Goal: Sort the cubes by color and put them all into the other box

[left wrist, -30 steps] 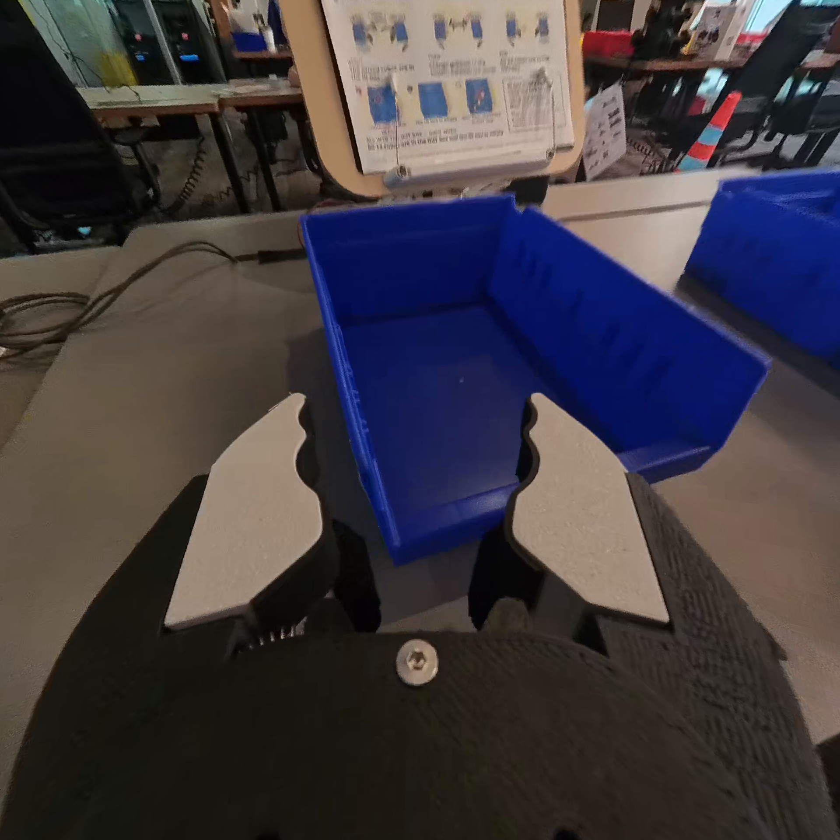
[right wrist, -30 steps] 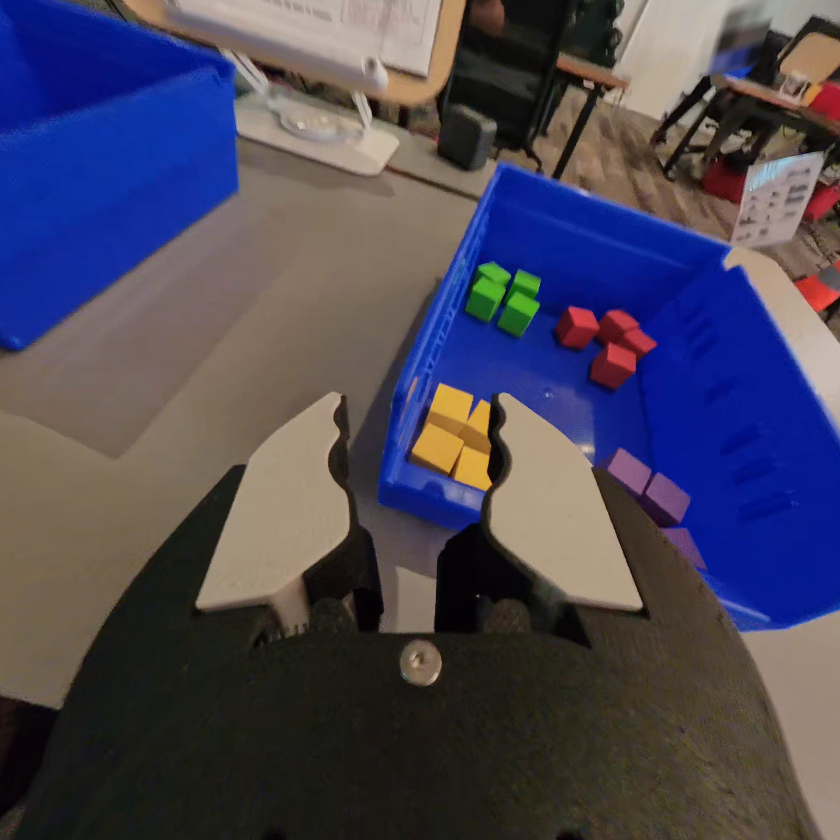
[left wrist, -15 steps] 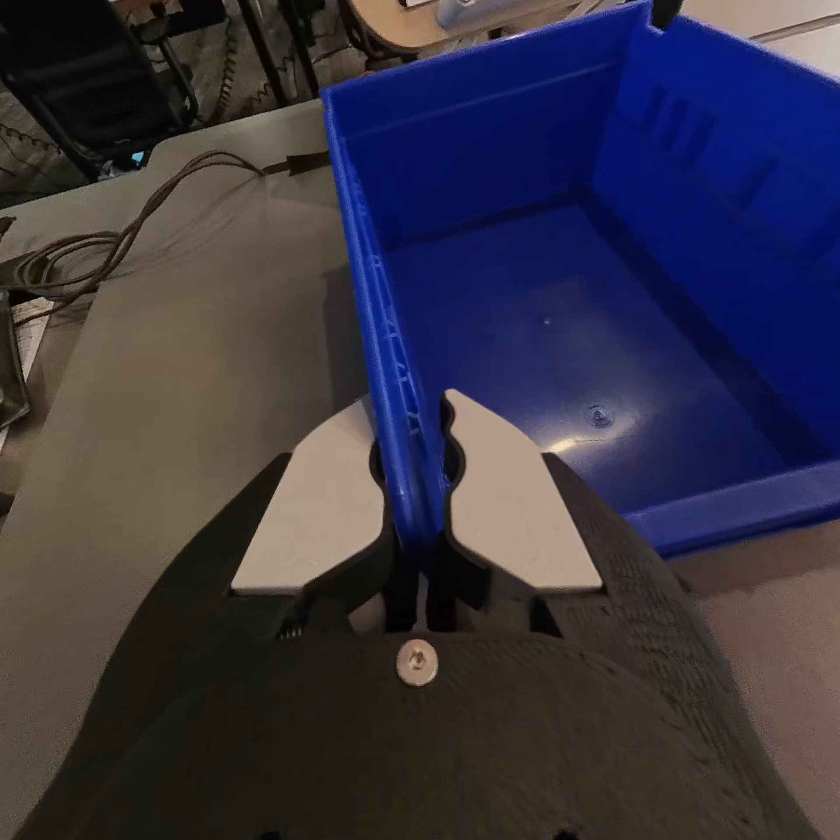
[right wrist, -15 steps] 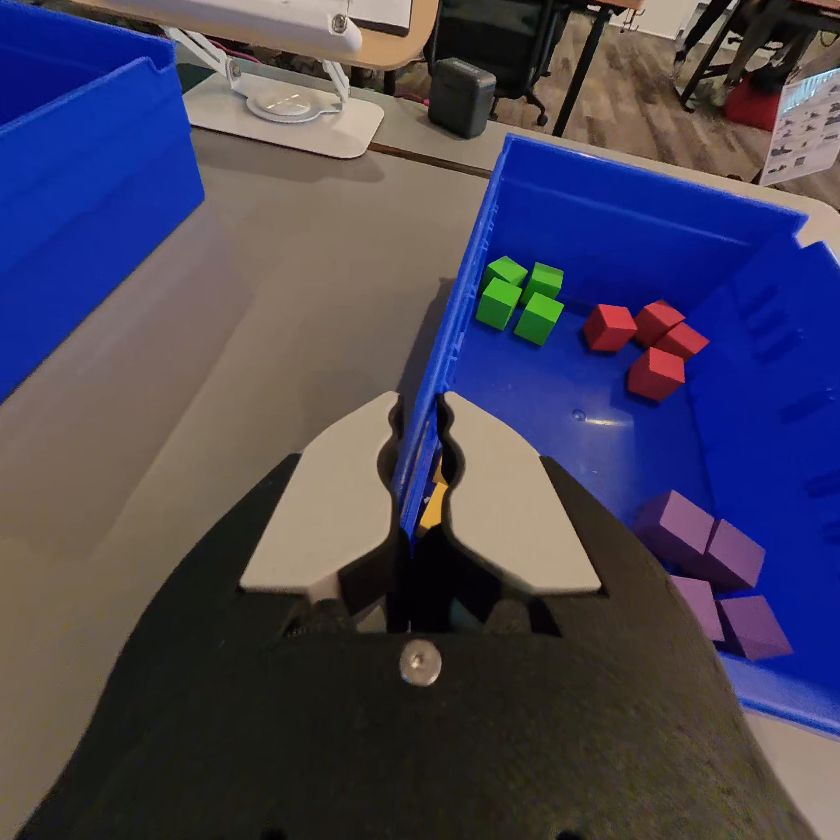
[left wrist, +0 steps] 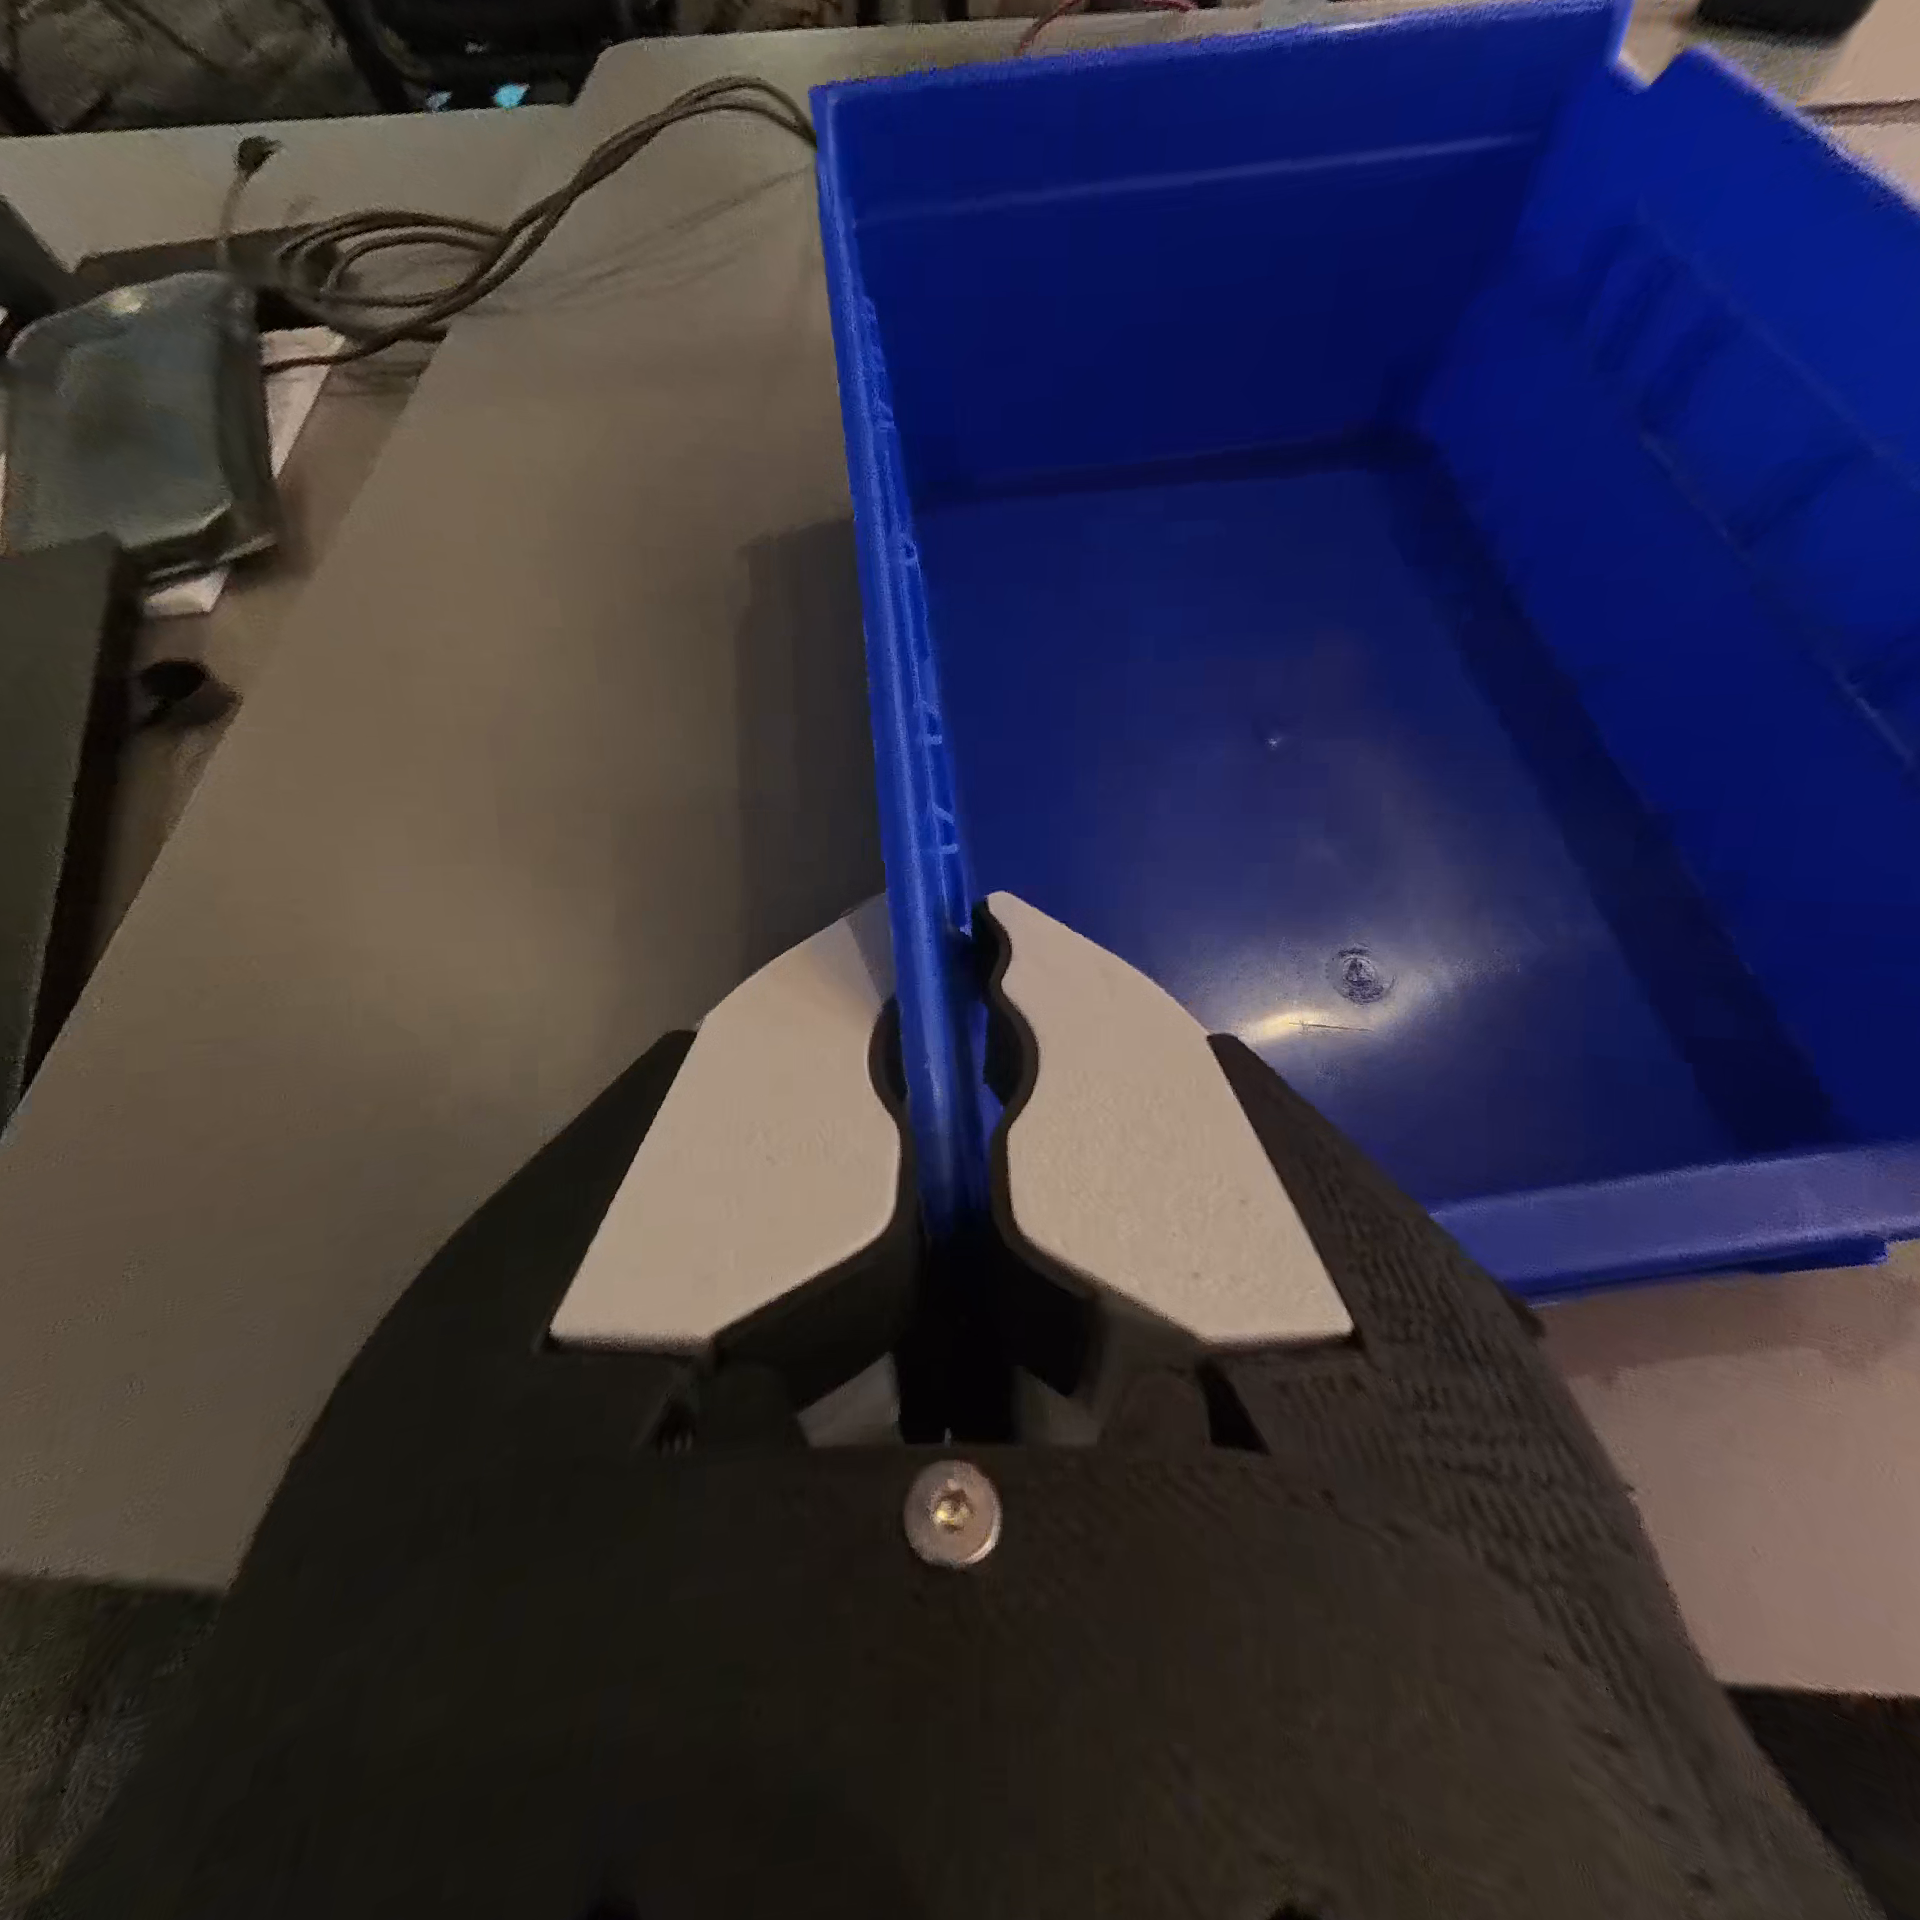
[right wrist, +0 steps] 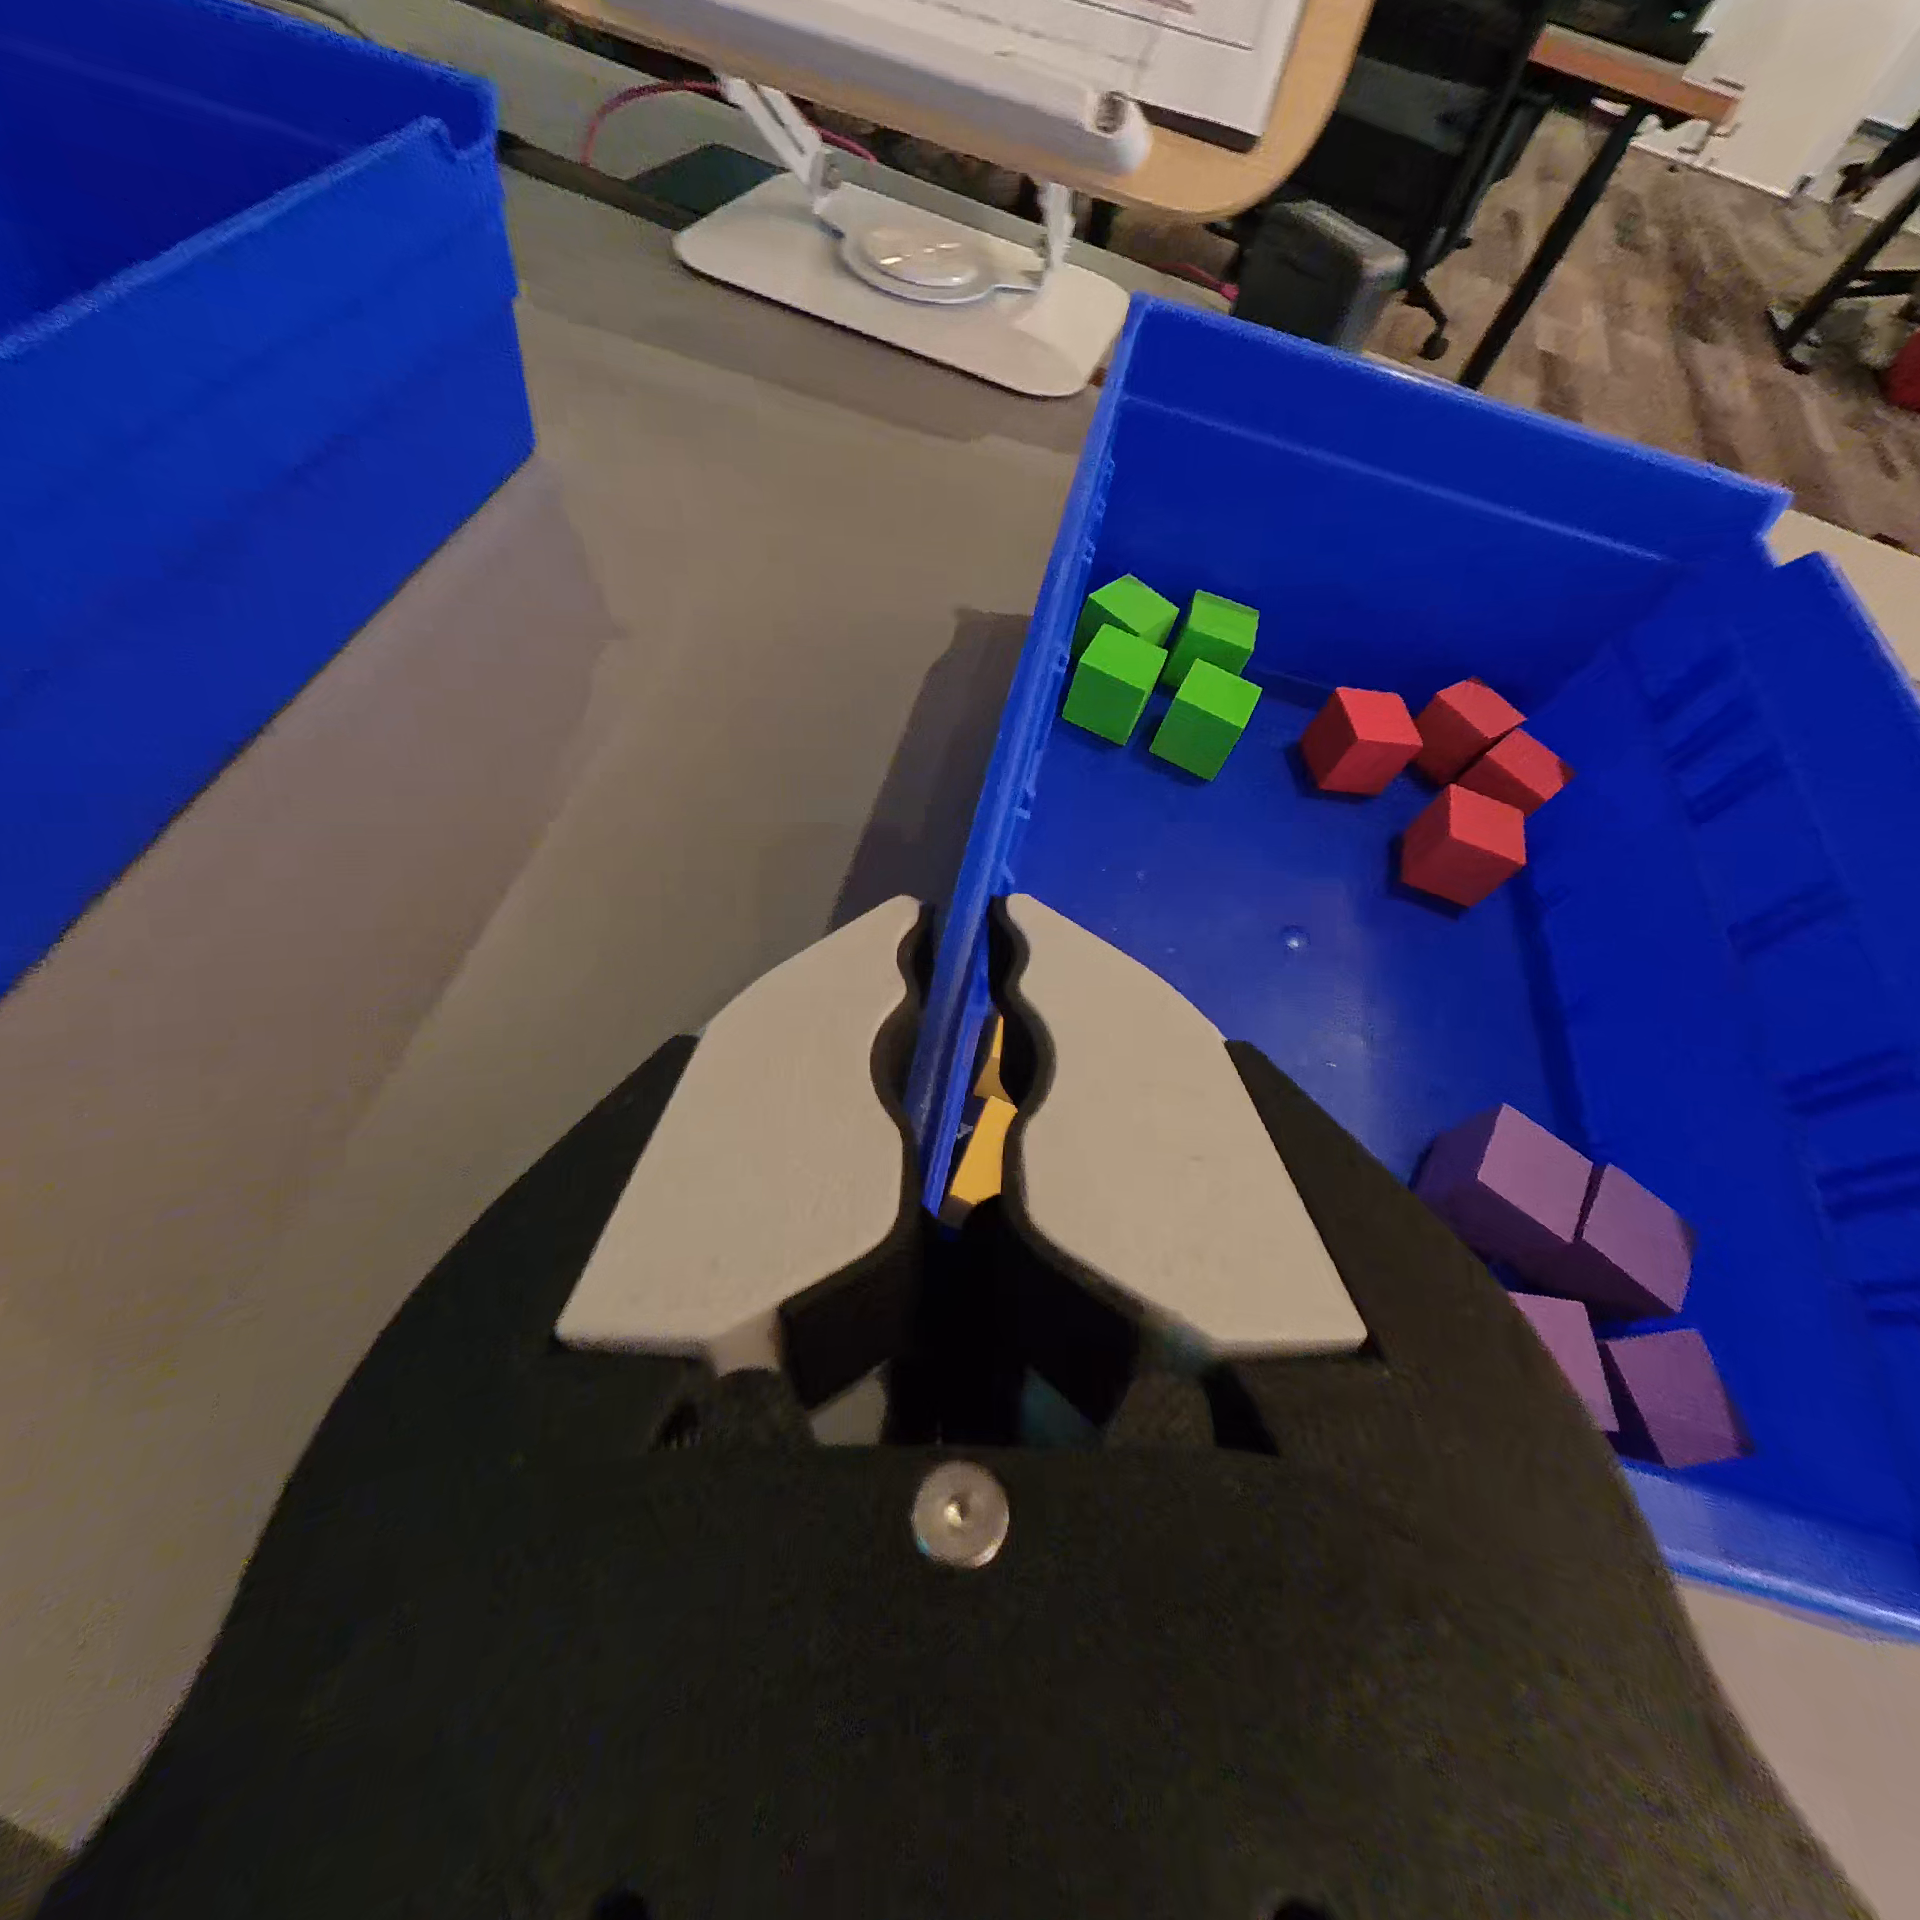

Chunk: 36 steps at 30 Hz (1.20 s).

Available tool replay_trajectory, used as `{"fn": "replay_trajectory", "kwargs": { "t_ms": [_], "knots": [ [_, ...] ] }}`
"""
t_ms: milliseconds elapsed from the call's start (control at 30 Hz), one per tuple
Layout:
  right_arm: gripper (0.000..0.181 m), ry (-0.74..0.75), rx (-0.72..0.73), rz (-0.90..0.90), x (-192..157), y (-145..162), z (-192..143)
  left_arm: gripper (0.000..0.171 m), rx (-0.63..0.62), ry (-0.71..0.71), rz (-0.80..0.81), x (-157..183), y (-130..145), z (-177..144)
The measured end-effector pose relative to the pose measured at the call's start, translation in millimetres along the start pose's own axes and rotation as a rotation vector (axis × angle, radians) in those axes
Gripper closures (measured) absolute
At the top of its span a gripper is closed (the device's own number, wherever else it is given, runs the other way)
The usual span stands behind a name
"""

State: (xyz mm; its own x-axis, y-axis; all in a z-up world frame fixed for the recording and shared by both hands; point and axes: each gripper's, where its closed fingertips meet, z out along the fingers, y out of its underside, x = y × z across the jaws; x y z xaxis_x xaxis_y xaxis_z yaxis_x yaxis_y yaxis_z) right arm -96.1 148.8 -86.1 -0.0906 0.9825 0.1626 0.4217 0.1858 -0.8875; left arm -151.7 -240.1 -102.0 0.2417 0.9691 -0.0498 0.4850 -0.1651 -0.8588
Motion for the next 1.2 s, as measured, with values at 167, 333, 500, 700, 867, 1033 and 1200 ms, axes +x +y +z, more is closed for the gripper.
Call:
{"fn": "replay_trajectory", "kwargs": {
  "t_ms": [167,333,500,700,867,1033,1200],
  "knots": [
    [0.172,-0.100,0.012,-0.048,-36,-10,6,0.165,0.010,-0.058,-0.064,-6,15,-26],
    [0.172,-0.181,0.027,-0.097,-70,-20,13,0.164,0.032,-0.141,-0.087,-8,26,-45],
    [0.171,-0.236,0.041,-0.110,-82,-26,18,0.161,0.061,-0.123,-0.074,-2,31,-57],
    [0.130,-0.251,0.188,-0.063,-90,-53,-31,0.127,0.101,-0.129,-0.011,-10,19,-69],
    [0.130,-0.367,0.219,-0.104,-160,-53,-71,0.120,0.130,-0.122,0.024,-11,6,-81],
    [0.127,-0.437,0.121,-0.061,-209,-34,-39,0.119,0.156,-0.084,0.060,-10,-17,-99],
    [0.138,-0.444,0.066,-0.037,-228,-27,-16,0.119,0.215,0.042,0.137,-1,-74,-116]
  ]
}}
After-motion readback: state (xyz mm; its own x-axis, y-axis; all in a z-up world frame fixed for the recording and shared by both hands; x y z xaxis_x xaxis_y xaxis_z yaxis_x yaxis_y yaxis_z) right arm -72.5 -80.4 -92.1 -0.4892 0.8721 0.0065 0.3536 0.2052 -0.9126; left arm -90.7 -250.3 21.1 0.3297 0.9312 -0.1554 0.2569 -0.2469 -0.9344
